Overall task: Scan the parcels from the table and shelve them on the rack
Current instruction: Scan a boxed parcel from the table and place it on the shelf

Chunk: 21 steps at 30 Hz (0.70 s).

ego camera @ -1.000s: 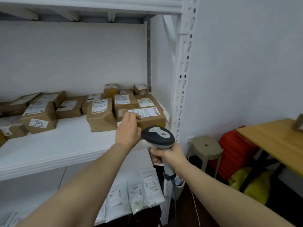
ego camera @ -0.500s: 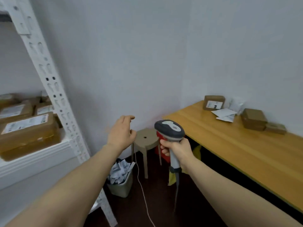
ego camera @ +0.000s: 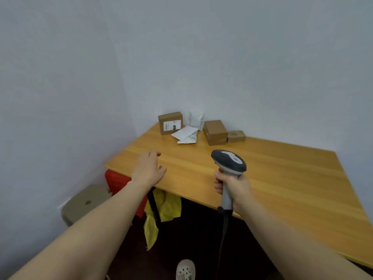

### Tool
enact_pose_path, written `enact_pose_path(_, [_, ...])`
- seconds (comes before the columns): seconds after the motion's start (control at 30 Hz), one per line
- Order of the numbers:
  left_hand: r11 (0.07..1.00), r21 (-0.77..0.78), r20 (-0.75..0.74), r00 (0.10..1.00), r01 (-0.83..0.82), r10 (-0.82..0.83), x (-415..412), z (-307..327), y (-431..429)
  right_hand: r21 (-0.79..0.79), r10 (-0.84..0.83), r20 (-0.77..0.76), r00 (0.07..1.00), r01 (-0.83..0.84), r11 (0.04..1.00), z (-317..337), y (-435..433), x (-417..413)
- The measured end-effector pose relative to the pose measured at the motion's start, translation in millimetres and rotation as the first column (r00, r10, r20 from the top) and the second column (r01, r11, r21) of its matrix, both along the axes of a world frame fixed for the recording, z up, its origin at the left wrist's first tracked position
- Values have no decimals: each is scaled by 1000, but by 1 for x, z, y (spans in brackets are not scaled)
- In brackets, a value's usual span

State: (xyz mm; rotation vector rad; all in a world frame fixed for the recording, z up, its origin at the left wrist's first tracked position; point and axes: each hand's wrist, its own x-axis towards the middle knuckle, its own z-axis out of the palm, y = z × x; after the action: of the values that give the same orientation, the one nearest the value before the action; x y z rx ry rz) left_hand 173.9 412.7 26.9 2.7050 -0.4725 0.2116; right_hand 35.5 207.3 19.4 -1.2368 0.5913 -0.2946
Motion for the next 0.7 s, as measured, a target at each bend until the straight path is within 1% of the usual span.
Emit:
enact_pose_path(0.1, [998,-36,-70,997,43,-45,56,-19,-61,2,-80,-26,996,80,997,-11,-46,44])
enact_pose_path(0.23, [993,-89,-168,981,82,-96,149,-45,-153,-17,-183,-51,982,182,983,-30,-109,126])
enact_pose_path(0.33, [992,-65,-274,953,112,-126,215,-63,-223,-1,-230,-111,967,232,973,-41,-152,189])
enact_pose_path(0.4, [989,-37,-333,932,141,-145,251,-74,-267,29,-228,-157,961,235,971,-47,-175,221])
enact_pose_path(0.57, [990,54,-388,917,127,-96,322,-100,-368,78,-243,-240,940,268,960,-65,-227,279])
enact_pose_path(0.7, [997,80,-502,864,17,26,351,-120,-421,95,-258,-280,924,295,951,-74,-258,309])
